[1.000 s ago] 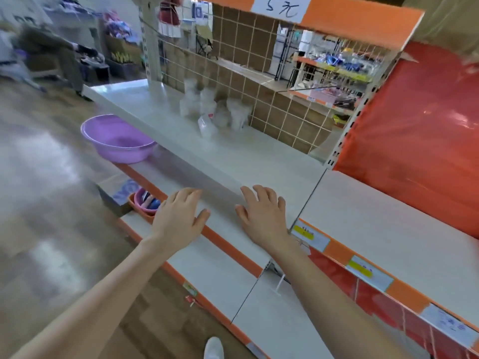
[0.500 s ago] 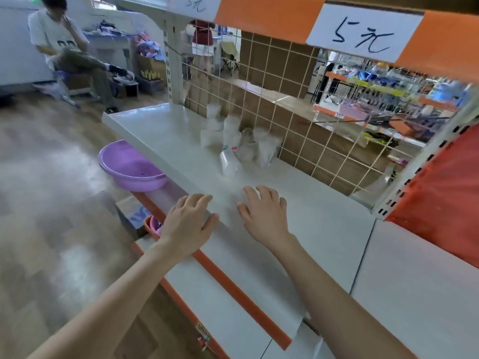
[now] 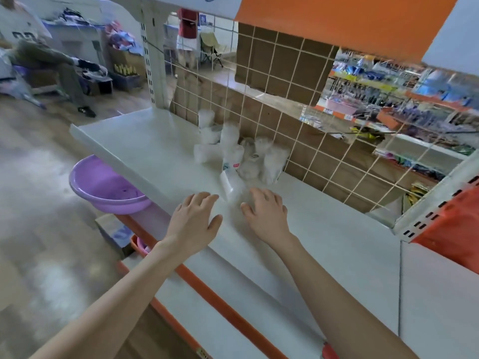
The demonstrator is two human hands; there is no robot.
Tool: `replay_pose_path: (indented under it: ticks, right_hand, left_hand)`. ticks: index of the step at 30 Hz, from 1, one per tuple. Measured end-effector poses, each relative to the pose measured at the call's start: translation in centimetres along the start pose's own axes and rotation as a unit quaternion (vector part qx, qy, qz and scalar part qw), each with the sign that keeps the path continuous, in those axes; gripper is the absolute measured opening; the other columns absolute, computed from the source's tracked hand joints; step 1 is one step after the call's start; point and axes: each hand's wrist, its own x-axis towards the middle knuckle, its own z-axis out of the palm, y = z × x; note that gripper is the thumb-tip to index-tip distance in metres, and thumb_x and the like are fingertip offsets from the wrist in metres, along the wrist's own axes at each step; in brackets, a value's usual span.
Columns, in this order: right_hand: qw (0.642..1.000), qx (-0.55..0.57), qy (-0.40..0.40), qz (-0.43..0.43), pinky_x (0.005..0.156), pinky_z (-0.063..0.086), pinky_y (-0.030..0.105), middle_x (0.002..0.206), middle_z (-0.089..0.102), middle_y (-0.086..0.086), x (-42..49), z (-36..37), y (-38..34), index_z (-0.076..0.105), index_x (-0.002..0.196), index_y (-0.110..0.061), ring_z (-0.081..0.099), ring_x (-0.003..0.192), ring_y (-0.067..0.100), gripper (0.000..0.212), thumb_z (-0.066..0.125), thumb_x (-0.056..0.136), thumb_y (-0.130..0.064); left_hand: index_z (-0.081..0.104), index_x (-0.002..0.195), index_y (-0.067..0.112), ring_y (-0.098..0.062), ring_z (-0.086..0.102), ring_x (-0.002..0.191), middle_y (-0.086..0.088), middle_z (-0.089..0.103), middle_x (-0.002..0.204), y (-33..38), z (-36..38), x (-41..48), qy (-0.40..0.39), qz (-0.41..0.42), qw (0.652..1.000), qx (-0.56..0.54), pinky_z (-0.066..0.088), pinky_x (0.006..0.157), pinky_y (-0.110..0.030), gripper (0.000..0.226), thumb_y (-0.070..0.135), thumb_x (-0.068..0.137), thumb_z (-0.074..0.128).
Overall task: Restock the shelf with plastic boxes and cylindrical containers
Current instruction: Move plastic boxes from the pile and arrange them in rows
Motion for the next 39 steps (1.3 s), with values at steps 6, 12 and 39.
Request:
replay_pose_path:
  ticks: [6,12,39]
  right_hand:
    - [0.996,0.052,-0.027,0.065,0.099,0.031,0.043,0.141,0.032,0.007,3.7,1.6,-2.7,0.024,0.143,-0.026,0.031,0.125,0.033,0.069,0.057,0.083,-0.037]
    - [0.99,0.11,0.008,0.089,0.085,0.037,0.032,0.121,0.049,0.014,4.8,2.8,-3.4,0.034,0.136,-0.013,0.044,0.113,0.031,0.058,0.057,0.083,-0.021]
    - [0.832,0.504,0.078,0.219,0.069,0.048,0.027,0.103,0.062,0.006,0.7,-2.0,-2.6,0.051,0.115,-0.022,0.062,0.086,0.016,0.029,0.061,0.088,-0.017]
  left_hand:
    - [0.038,0.138,0.017,-0.021,0.032,0.13,-0.001,0.039,0.142,-3.5,-0.8,4.0,-0.024,0.06,0.998,0.009,0.029,0.103,-0.032,0.051,0.032,0.09,0.049]
    - [0.033,0.141,0.02,-0.019,0.026,0.133,0.001,0.033,0.143,-5.1,-0.5,7.0,-0.064,0.132,0.989,0.011,0.03,0.1,-0.03,0.057,0.028,0.088,0.054]
    - [0.052,0.101,0.026,-0.012,0.059,0.086,0.009,0.061,0.092,-1.0,1.2,9.6,-0.235,0.101,0.865,-0.432,0.051,0.072,-0.028,0.033,0.026,0.076,0.073]
